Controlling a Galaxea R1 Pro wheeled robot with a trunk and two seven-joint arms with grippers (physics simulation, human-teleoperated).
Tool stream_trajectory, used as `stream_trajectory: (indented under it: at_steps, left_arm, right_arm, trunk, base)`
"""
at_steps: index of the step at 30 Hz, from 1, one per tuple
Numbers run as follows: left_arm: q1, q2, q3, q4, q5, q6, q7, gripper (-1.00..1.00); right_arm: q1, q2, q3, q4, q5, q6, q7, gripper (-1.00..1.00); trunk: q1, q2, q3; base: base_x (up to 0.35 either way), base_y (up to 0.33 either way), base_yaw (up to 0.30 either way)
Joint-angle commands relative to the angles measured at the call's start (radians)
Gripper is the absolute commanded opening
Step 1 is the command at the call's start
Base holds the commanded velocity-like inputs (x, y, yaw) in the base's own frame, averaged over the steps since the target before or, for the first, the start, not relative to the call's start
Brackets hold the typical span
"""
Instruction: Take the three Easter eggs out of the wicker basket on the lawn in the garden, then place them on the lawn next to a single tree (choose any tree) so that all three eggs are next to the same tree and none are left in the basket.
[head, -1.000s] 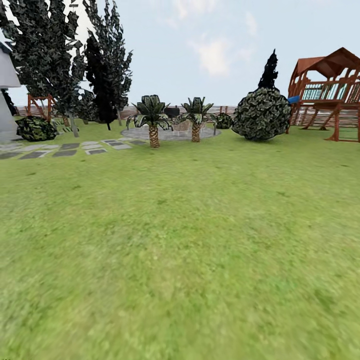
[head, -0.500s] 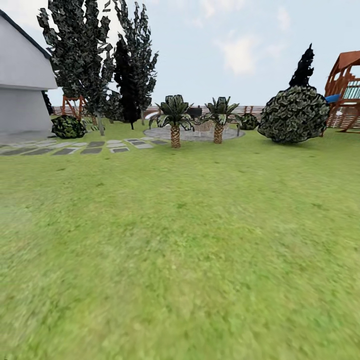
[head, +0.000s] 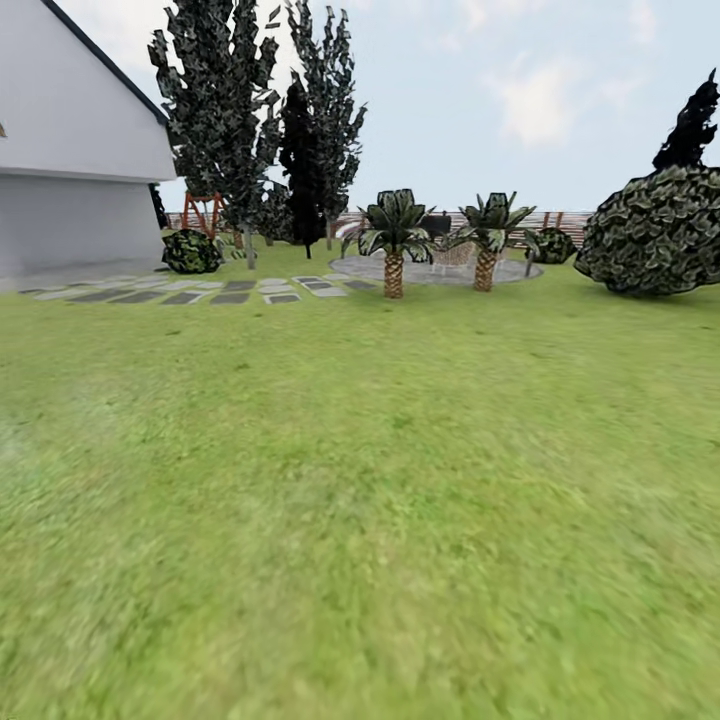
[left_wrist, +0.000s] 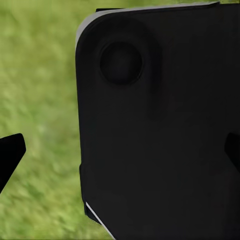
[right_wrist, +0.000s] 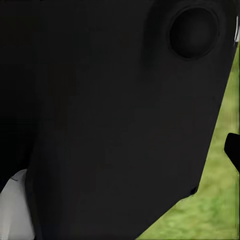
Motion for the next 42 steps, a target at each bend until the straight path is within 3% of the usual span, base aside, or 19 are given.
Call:
stream_trajectory:
  at_steps: [1,11,42]
  left_arm:
    - [0.0,0.0,0.0,0.0,0.0,-0.003,0.0,1.0]
    - [0.0,0.0,0.0,0.0,0.0,-0.003,0.0,1.0]
    - [0.0,0.0,-0.001,0.0,-0.001,-0.003,0.0,1.0]
  right_arm:
    - [0.0,0.0,0.007,-0.001,0.0,-0.001,0.001,1.0]
    - [0.0,0.0,0.003,-0.002,-0.004,-0.002,0.0,1.0]
    - [0.0,0.0,0.003,-0.003,-0.006,-0.002,0.001,1.0]
  trunk:
    - [0.001,0.0,-0.001]
    - [0.001,0.0,-0.001]
    - [0.001,0.0,-0.001]
  base:
    - [0.328,0.002,0.261]
    - [0.328,0.0,0.198]
    - [0.337,0.0,0.006]
